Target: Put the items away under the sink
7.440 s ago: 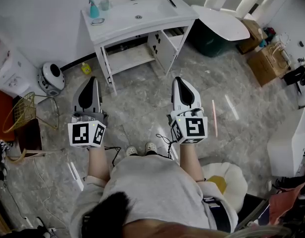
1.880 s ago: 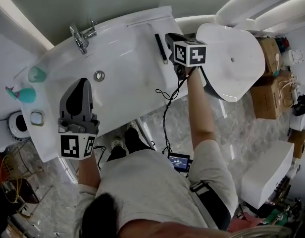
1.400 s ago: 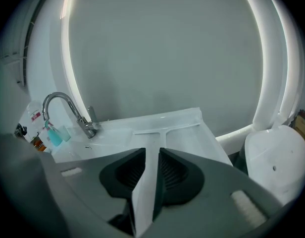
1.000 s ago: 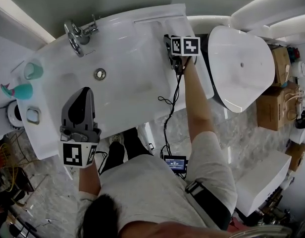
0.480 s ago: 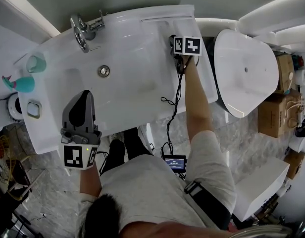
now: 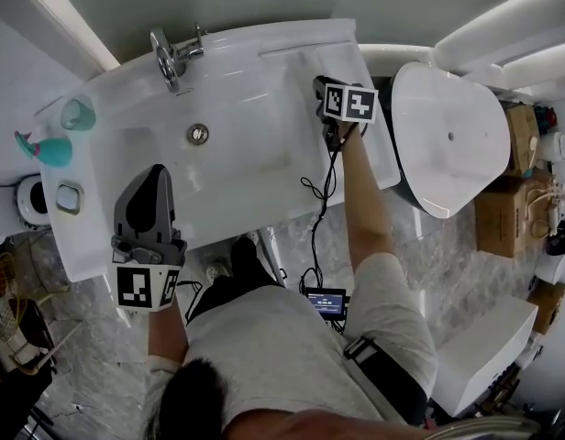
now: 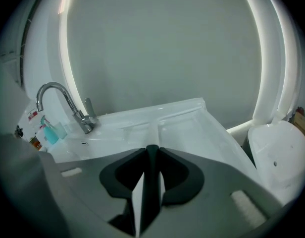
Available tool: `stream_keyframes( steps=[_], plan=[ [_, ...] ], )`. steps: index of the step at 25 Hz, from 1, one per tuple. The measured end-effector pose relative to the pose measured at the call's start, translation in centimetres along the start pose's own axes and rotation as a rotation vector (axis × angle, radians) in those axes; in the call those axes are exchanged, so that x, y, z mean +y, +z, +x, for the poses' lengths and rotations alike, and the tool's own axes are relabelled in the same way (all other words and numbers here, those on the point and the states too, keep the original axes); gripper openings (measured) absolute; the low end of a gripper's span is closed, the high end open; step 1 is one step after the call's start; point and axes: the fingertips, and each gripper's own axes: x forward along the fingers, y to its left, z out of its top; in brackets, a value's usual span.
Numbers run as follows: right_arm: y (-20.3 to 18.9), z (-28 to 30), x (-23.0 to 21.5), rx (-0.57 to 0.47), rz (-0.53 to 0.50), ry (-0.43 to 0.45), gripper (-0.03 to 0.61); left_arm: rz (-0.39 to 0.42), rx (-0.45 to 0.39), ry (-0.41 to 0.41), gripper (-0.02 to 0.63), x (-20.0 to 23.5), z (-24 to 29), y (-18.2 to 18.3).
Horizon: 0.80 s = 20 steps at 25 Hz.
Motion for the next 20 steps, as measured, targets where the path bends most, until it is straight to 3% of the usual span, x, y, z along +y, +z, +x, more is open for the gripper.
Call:
stream_keyframes(
  steps=[20],
  plan=[
    [-0.7, -13.8, 11.8, -0.303, -0.01, 0.102, 0.1, 0.005, -0.088, -0.006, 0.008, 2.2, -8.2, 4.0]
  ],
)
